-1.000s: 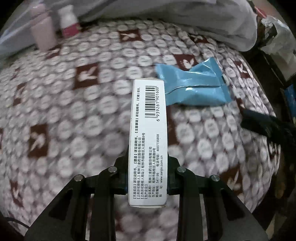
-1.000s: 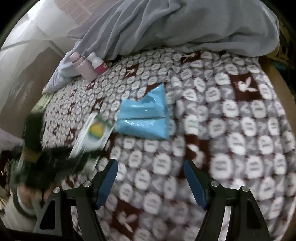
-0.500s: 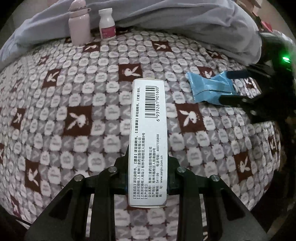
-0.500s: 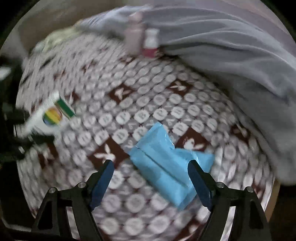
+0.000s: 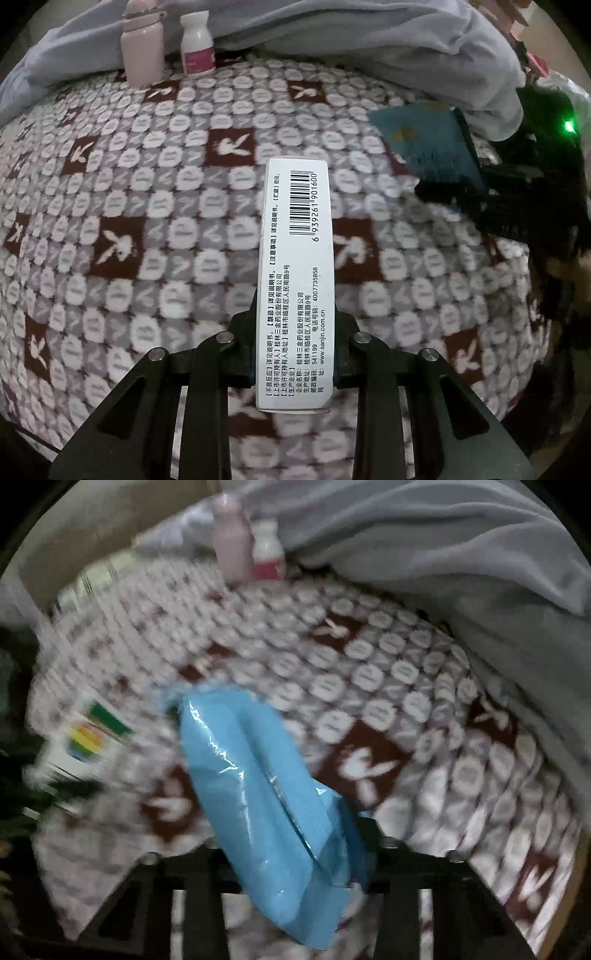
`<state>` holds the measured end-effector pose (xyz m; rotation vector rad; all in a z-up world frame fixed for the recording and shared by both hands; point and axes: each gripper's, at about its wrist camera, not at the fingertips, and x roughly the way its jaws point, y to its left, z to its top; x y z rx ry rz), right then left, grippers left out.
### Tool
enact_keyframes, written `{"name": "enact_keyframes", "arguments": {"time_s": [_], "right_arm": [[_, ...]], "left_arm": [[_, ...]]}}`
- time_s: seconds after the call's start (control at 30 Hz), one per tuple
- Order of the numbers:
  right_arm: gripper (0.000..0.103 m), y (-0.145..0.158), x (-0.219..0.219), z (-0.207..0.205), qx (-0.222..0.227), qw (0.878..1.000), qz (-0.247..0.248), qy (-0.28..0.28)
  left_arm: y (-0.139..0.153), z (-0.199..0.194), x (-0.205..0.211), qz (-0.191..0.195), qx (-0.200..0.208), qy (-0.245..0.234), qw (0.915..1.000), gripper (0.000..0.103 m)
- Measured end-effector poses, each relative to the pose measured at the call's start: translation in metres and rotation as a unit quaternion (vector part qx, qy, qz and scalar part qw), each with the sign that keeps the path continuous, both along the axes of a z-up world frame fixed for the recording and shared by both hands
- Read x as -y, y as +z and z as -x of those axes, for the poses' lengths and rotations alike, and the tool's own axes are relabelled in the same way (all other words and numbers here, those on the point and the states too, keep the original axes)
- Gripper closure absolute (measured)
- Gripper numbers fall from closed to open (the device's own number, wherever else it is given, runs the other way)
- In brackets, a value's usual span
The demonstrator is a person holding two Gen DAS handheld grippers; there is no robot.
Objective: Collect trash
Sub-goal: 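Grasp the rainbow-logo medicine box with the left tool while the right tool grasps the blue wrapper, then carry the box and blue wrapper over the bucket and open both tools to drop them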
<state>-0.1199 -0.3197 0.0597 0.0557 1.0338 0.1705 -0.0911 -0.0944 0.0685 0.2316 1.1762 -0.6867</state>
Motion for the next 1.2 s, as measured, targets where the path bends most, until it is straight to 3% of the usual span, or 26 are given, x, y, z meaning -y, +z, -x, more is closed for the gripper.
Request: {"name": "enact_keyframes", "arguments": {"time_s": [0.07, 0.17, 0.53, 0.83, 1.2], "right_arm": [[0.071, 0.003, -0.007, 0.015, -0.003, 1.0, 0.0, -0.006], [0.071, 0.008, -0.019, 0.042, -0.002, 0.998, -0.053, -0.019], [0.071, 0.01, -0.054, 0.126, 0.0, 0.991, -0.091, -0.098], [0.071, 0.02, -0.033, 0.182, 0.028, 0.982, -0.111, -0.152], [0.071, 0.033, 0.018, 0.237, 0.052, 0.97, -0.1, -0.215]], "left_arm": [[0.005, 0.009, 0.004, 0.006, -0.002, -0.002, 1.0, 0.078], [0.01, 0.022, 0.008, 0.008, 0.005, -0.004, 0.9999, 0.078], [0.014, 0.076, 0.026, -0.001, 0.028, -0.001, 0.9996, 0.078], [0.033, 0.117, 0.057, 0.004, 0.057, -0.024, 0.9981, 0.078], [0.045, 0.163, 0.113, 0.013, 0.075, -0.074, 0.9943, 0.078]]}}
